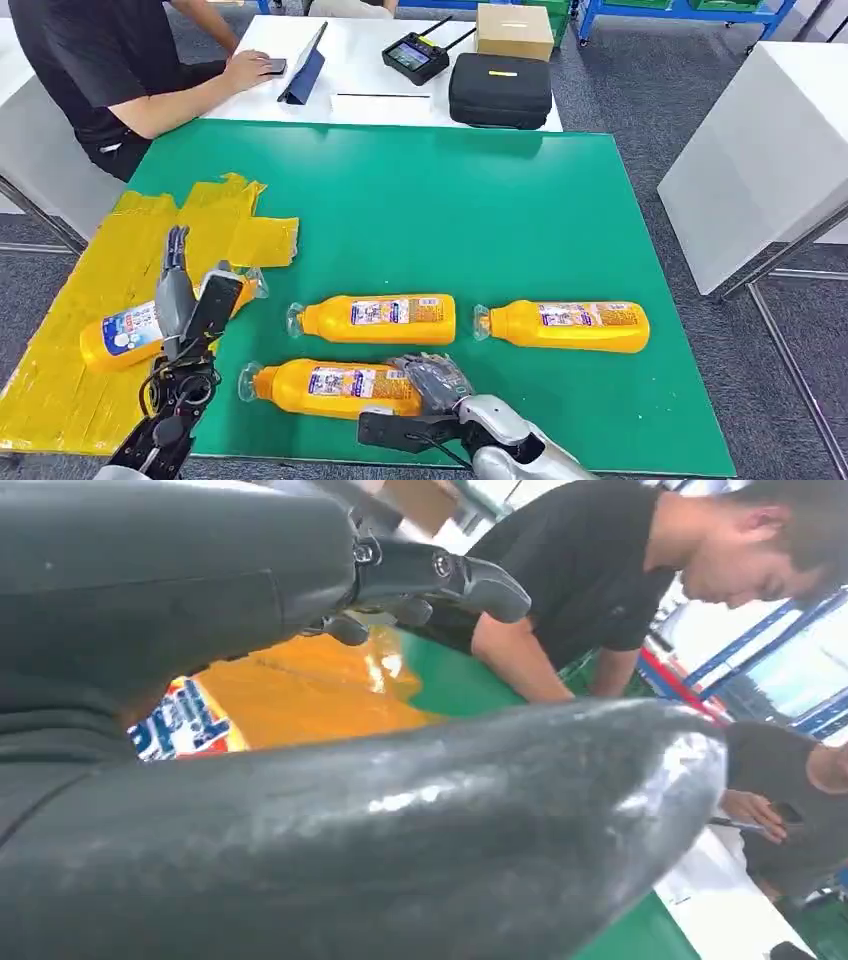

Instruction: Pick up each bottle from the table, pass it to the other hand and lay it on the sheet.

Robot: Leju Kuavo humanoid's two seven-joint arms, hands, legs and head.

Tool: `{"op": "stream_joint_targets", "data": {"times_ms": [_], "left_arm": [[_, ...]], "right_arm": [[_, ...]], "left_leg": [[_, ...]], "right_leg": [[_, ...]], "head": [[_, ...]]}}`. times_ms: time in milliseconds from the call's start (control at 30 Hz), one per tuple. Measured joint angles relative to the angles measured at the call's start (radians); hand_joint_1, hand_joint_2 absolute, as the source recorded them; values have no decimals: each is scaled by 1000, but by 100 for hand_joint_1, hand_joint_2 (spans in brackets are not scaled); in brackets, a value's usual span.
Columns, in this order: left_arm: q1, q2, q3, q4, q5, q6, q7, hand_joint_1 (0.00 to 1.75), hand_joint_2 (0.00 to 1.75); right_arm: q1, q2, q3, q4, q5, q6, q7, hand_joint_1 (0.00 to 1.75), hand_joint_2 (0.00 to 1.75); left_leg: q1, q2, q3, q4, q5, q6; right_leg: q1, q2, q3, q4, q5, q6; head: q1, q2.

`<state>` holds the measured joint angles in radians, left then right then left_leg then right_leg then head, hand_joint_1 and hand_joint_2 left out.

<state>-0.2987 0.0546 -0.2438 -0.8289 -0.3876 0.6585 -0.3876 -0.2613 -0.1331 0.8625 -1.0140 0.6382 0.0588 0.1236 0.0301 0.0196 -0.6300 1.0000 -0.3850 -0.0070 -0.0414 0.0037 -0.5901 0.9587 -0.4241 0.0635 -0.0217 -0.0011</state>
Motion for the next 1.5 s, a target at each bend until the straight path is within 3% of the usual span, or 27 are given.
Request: {"op": "stream_joint_targets", "data": {"times_ms": [200,300,400,600,633,967,1200,1333,1500], "left_arm": [[17,0,25,-26,158,-105,6,0,0],[41,5,61,-63,270,-189,21,0,0],[77,16,114,-110,422,-268,25,0,0],[128,44,192,-186,498,-312,25,0,0],[135,45,201,-197,524,-328,25,0,175],[255,77,254,-361,839,-605,105,0,175],[381,69,91,-553,945,-717,146,0,175],[402,60,-38,-635,945,-737,150,0,175],[405,57,-103,-674,944,-743,150,0,175]], "right_arm": [[28,-11,-15,-20,-58,-35,0,175,175],[77,-38,-52,-92,-124,-38,-8,175,175],[149,-75,-117,-192,-230,-60,-37,175,175],[242,-130,-220,-330,-261,-77,-48,175,175],[254,-133,-231,-347,-271,-92,-56,175,175],[369,-101,-386,-534,-341,-155,-116,175,175],[361,-35,-456,-556,-355,-156,-180,175,175],[338,6,-458,-558,-338,-157,-182,175,175],[327,27,-458,-558,-336,-159,-182,175,175]], "left_leg": [[0,-1,0,0,0,0],[0,-2,-3,0,0,0],[-1,-4,-5,1,1,1],[-1,-5,-10,0,0,1],[-1,-6,-10,0,0,1],[-1,-6,-10,0,0,0],[-2,-6,-13,0,0,1],[-2,-6,-13,0,0,1],[-2,-6,-13,0,0,1]], "right_leg": [[0,0,0,0,0,0],[0,0,9,0,0,1],[-1,-2,9,0,0,2],[-1,-3,4,0,-1,2],[-1,-3,4,0,-1,2],[-1,-3,3,0,-2,2],[-2,-3,1,0,-1,2],[-2,-3,1,0,-1,2],[-2,-3,1,0,-1,2]], "head": [[0,0],[0,0],[0,0],[0,0],[0,0],[0,0],[0,0],[0,0],[0,0]]}}
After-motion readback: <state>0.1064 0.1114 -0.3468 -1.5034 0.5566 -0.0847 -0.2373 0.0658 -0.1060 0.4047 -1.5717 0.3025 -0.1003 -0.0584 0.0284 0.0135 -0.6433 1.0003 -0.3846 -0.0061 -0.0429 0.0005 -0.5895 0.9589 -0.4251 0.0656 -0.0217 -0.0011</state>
